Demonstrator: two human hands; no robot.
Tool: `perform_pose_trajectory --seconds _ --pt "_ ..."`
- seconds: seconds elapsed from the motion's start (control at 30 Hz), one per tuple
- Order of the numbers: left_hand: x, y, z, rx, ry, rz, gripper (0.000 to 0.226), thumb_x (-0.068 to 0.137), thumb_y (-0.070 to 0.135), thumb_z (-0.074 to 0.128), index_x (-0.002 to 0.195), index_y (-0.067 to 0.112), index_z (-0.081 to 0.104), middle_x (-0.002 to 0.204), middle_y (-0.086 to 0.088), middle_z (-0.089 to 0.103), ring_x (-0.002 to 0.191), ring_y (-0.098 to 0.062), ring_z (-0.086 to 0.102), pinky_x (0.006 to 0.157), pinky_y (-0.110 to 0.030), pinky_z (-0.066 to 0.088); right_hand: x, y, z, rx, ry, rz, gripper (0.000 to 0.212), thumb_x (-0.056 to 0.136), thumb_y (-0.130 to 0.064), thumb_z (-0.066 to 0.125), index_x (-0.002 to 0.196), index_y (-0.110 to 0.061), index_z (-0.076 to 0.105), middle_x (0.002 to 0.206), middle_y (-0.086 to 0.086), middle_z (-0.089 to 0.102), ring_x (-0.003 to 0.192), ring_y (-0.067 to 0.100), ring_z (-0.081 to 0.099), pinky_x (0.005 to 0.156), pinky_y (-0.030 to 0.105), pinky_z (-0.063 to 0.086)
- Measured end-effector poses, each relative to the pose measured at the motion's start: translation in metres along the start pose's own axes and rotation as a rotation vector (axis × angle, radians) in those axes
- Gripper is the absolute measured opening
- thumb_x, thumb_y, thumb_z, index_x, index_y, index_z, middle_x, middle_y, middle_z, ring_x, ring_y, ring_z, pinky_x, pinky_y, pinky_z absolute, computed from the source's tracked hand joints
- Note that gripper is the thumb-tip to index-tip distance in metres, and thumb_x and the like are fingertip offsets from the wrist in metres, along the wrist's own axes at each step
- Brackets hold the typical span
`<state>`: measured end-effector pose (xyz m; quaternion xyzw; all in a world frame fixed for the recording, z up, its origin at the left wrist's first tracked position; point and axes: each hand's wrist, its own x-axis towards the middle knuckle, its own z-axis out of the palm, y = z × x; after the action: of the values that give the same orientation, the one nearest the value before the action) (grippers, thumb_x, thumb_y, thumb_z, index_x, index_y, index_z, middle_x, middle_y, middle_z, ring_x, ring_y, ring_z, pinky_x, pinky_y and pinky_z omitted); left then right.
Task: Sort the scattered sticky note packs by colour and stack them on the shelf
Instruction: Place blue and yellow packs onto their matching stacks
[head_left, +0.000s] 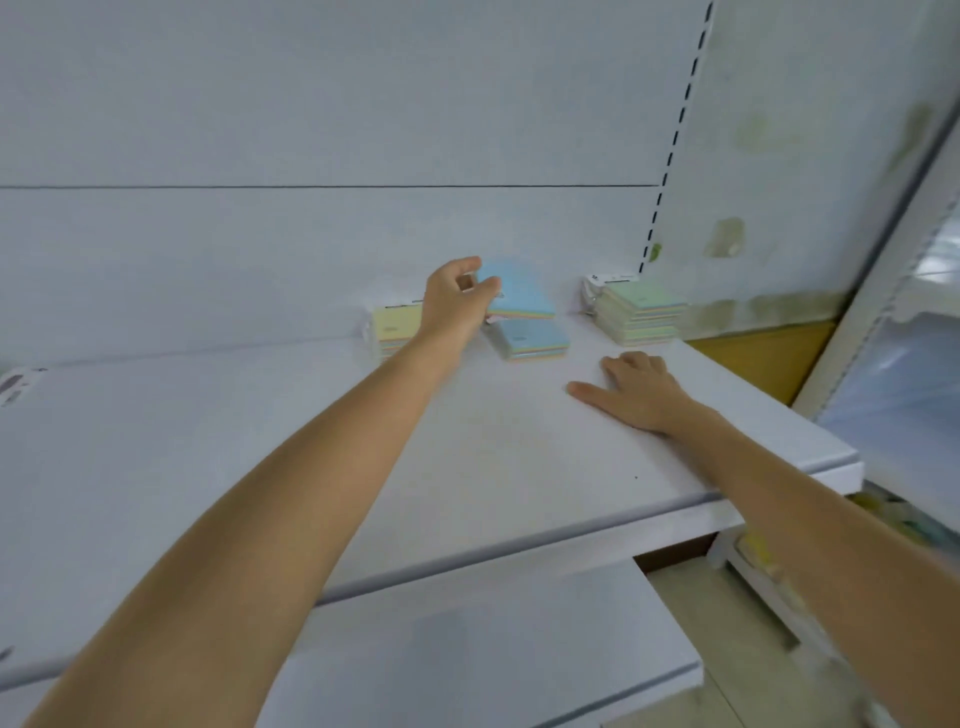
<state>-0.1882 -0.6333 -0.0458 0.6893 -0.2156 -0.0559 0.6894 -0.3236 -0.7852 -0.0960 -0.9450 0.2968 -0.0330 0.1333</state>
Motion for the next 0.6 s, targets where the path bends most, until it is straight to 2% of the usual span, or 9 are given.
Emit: perform_pose_trajectory --seconds 0.1,0.17,0.2,0.3,0.43,0.53,0.6 --pt "0.001 -0.006 0.027 0.111 -0.081 -0.007 0.051 0.082 0.007 0.063 0.131 0.003 0.047 0.120 -0.018 0.056 0.107 -0.031 0.059 0.098 -0.041 0.049 -0.001 0.000 0.003 -0.039 0.027 -0.013 0.075 0.081 -0.067 0.038 0.134 -0.015 0.038 0.147 0.011 0.030 0.137 0.031 0.023 0.111 0.043 0.020" --pt "0.006 -0.011 0.037 0.190 -0.119 0.010 0.054 0.082 0.008 0.062 0.133 0.002 0.044 0.132 -0.017 0.053 0.122 -0.028 0.052 0.106 -0.036 0.042 0.001 0.001 0.004 -0.038 0.041 -0.016 0.075 0.081 -0.067 0.038 0.135 -0.015 0.038 0.147 0.010 0.032 0.136 0.030 0.024 0.111 0.043 0.020" --pt "0.008 -0.014 0.041 0.225 -0.141 0.012 0.057 0.081 0.010 0.063 0.134 0.000 0.043 0.134 -0.016 0.052 0.125 -0.027 0.050 0.107 -0.033 0.040 0.002 0.002 0.005 -0.040 0.047 -0.018 0.075 0.081 -0.067 0.038 0.134 -0.015 0.038 0.146 0.010 0.032 0.136 0.030 0.024 0.111 0.042 0.020" --pt "0.018 -0.027 0.047 0.376 -0.174 0.017 0.060 0.078 0.013 0.063 0.133 -0.003 0.043 0.135 -0.021 0.050 0.126 -0.032 0.048 0.107 -0.036 0.037 0.005 0.004 0.007 -0.040 0.062 -0.025 0.076 0.081 -0.068 0.039 0.134 -0.015 0.038 0.145 0.009 0.033 0.135 0.030 0.024 0.111 0.041 0.020" --pt "0.014 -0.049 0.053 0.626 -0.189 0.089 0.048 0.093 0.013 0.044 0.138 0.002 0.034 0.140 -0.024 0.037 0.135 -0.033 0.031 0.110 -0.033 0.027 0.008 0.004 0.008 -0.029 0.085 -0.029 0.077 0.079 -0.069 0.040 0.134 -0.014 0.039 0.144 0.009 0.034 0.134 0.029 0.025 0.110 0.040 0.020" --pt "0.010 -0.062 0.062 0.676 -0.135 0.140 0.037 0.097 0.019 0.036 0.130 0.013 0.048 0.148 -0.020 0.018 0.141 -0.033 0.015 0.113 -0.035 0.022 0.010 0.006 0.009 -0.023 0.087 -0.036 0.077 0.079 -0.069 0.040 0.133 -0.014 0.040 0.143 0.009 0.035 0.134 0.029 0.025 0.109 0.040 0.020" --pt "0.012 -0.065 0.065 0.682 -0.133 0.140 0.034 0.096 0.027 0.039 0.124 0.014 0.053 0.150 -0.017 0.015 0.141 -0.031 0.013 0.113 -0.035 0.022 0.011 0.008 0.009 -0.020 0.092 -0.038 0.077 0.079 -0.069 0.040 0.132 -0.014 0.041 0.142 0.009 0.035 0.133 0.029 0.026 0.109 0.040 0.021"
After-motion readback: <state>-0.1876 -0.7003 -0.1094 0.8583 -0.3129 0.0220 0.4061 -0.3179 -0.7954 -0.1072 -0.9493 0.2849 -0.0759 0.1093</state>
